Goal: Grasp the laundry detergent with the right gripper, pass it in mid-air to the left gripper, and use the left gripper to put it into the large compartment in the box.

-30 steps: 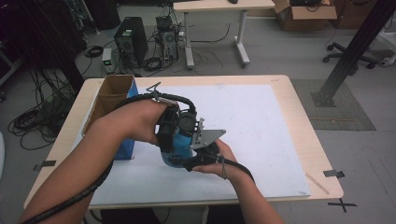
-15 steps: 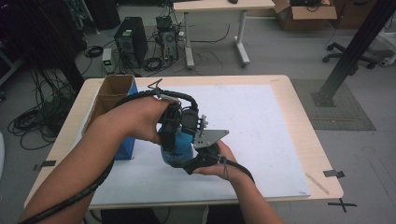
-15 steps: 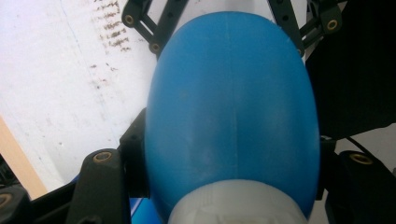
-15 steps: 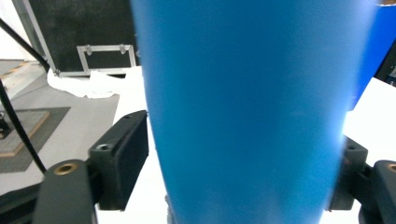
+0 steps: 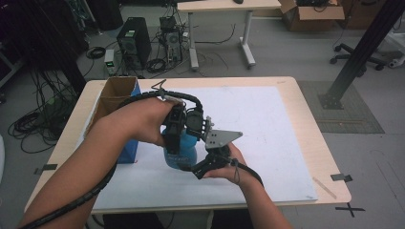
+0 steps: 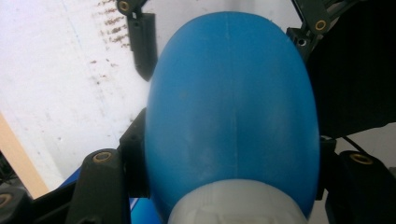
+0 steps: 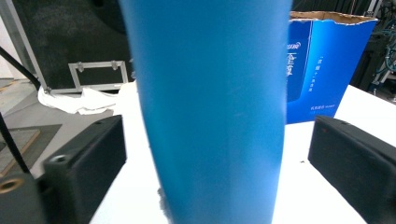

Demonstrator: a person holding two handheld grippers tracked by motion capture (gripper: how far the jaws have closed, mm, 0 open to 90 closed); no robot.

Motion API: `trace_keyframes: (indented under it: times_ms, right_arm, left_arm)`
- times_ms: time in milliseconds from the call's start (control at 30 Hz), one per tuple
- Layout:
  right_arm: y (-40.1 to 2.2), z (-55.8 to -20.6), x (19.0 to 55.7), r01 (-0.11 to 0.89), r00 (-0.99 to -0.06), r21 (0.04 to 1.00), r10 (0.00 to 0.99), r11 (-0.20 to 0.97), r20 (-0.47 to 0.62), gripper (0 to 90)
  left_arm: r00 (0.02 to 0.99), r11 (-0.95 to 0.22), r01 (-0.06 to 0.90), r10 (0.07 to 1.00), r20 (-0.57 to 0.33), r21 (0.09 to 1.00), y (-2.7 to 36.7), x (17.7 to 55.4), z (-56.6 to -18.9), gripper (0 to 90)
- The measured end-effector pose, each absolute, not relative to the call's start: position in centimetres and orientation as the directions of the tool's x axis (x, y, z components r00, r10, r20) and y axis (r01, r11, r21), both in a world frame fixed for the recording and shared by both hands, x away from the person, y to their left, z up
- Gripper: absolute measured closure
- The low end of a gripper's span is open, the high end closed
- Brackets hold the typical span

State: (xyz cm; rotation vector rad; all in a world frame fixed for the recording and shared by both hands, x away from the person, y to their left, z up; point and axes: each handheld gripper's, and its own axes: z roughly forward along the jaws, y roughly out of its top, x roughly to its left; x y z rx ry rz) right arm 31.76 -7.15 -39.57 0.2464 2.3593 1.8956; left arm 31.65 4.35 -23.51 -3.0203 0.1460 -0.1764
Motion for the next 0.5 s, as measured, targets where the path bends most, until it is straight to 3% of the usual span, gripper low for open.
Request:
trace_keyframes:
  times_ms: [267, 500]
  right_arm:
    - [-7.8, -39.7, 31.7, 0.082, -0.978, 0.98, 0.205, 0.182, 0.043, 0.0]
    - [-10.7, -39.1, 31.8, 0.071, -0.968, 0.983, 0.248, 0.171, 0.027, 0.0]
  left_arm:
    - [0.991, -0.99, -0.07, -0.082, 0.104, -0.119, 4.2, 31.7, -23.3, 38.8]
    - [0.994, -0.994, 0.031, 0.02, 0.106, -0.104, 4.6, 32.4, -22.0, 38.7]
